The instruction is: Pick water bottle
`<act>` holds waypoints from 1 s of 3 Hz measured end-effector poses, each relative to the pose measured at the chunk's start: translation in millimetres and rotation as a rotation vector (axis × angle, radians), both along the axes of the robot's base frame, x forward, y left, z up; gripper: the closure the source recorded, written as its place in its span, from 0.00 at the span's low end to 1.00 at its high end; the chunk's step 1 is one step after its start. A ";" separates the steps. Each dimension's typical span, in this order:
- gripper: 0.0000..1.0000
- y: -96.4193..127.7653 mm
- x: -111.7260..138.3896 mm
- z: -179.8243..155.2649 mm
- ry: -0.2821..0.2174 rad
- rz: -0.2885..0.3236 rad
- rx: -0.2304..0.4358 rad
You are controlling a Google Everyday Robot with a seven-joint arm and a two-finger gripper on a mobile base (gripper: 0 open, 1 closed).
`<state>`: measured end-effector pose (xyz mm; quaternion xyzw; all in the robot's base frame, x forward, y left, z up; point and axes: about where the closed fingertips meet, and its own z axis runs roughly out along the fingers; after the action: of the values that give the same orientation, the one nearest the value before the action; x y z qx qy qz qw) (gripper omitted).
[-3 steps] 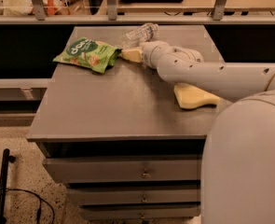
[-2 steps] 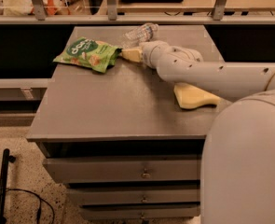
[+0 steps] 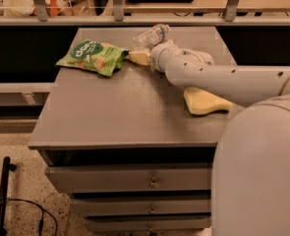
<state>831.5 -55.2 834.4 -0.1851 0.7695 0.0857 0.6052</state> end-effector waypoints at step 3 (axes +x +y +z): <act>0.00 -23.7 -34.8 202.1 -0.166 -0.031 -0.202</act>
Offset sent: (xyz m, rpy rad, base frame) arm -0.0576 -0.0177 0.2494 -0.2500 -0.2844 -0.0807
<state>796.7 -78.9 1036.5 -0.2394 0.7242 -0.0171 0.6465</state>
